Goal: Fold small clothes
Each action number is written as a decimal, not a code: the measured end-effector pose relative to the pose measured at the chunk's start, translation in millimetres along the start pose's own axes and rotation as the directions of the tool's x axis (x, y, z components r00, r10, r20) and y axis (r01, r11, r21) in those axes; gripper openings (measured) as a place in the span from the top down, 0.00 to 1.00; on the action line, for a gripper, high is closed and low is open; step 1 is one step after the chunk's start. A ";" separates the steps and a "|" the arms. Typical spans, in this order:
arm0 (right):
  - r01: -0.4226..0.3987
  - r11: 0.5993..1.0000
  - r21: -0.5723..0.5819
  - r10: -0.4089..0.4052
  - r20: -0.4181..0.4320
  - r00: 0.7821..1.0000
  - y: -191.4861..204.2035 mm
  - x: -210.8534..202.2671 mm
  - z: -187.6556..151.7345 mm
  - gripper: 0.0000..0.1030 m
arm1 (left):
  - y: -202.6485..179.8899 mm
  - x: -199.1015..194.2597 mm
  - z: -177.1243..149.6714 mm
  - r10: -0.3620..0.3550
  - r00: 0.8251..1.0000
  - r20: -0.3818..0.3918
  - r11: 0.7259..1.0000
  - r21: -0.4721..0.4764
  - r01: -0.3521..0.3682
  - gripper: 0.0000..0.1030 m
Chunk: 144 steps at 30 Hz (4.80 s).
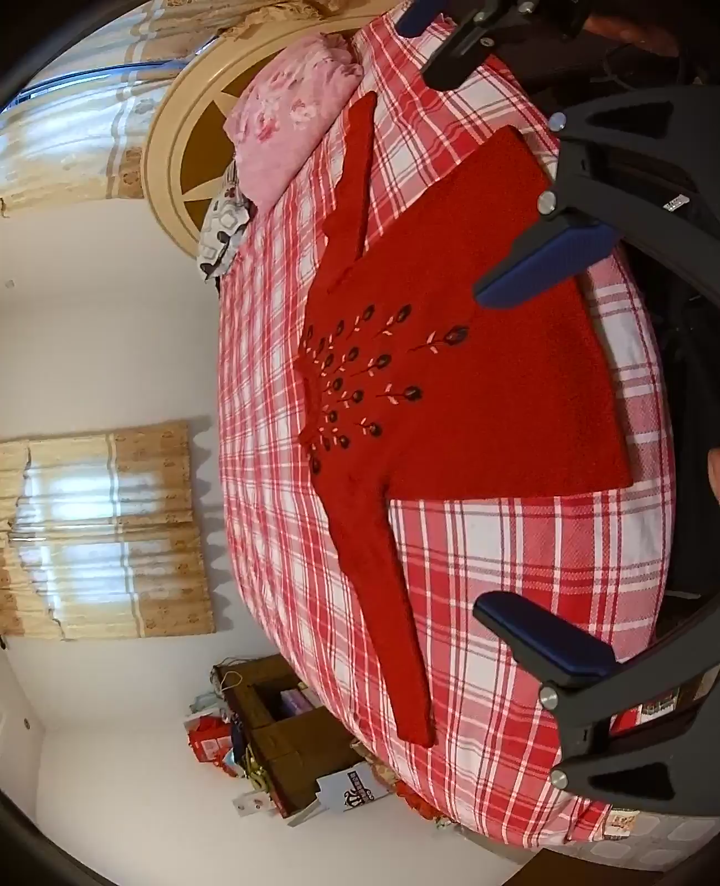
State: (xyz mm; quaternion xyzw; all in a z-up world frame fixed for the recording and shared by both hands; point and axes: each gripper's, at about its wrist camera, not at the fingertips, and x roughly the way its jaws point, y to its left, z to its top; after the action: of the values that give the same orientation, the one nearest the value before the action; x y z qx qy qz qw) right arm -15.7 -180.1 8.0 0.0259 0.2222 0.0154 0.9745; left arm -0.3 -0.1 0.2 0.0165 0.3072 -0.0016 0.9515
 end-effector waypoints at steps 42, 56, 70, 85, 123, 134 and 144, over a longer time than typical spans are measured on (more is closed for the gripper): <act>-0.006 1.000 -0.001 0.006 -0.042 0.999 2.7 9.3 -8.2 0.01 | 12.3 14.0 -5.4 0.035 0.999 -0.039 0.999 -0.015 -0.036 0.00; -0.007 1.000 -0.003 0.007 -0.043 0.999 4.0 10.0 -9.1 0.01 | 13.0 15.2 -4.1 0.035 0.999 -0.040 0.999 -0.025 -0.036 0.00; -0.009 1.000 -0.002 0.009 -0.046 0.999 4.6 11.2 -9.8 0.01 | 13.4 15.1 -3.7 0.035 0.999 -0.041 0.999 -0.027 -0.036 0.00; -0.016 1.000 -0.005 0.016 -0.056 0.998 5.0 14.9 -14.7 0.01 | 14.6 16.7 -4.1 0.034 0.998 -0.046 0.999 -0.031 -0.036 0.00; 0.111 0.985 0.132 -0.073 -0.260 0.963 -128.5 177.0 -5.6 0.01 | 16.3 155.9 18.1 -0.021 0.984 -0.179 1.000 0.007 0.023 0.00; 0.236 0.961 0.144 -0.182 -0.317 0.931 -215.5 224.3 18.2 0.11 | 18.0 209.0 47.4 0.012 0.983 -0.181 1.000 -0.008 -0.014 0.00; 0.369 0.893 0.256 -0.250 -0.398 0.882 -325.9 257.1 40.3 0.32 | 10.6 245.4 60.2 0.061 0.982 -0.181 0.997 0.055 -0.052 0.00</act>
State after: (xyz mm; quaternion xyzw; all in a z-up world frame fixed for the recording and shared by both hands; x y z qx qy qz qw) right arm 239.4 -496.5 -85.6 0.1465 0.3950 -0.1751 0.8898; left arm 234.2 10.3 -94.1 0.0489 0.3923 0.0191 0.9183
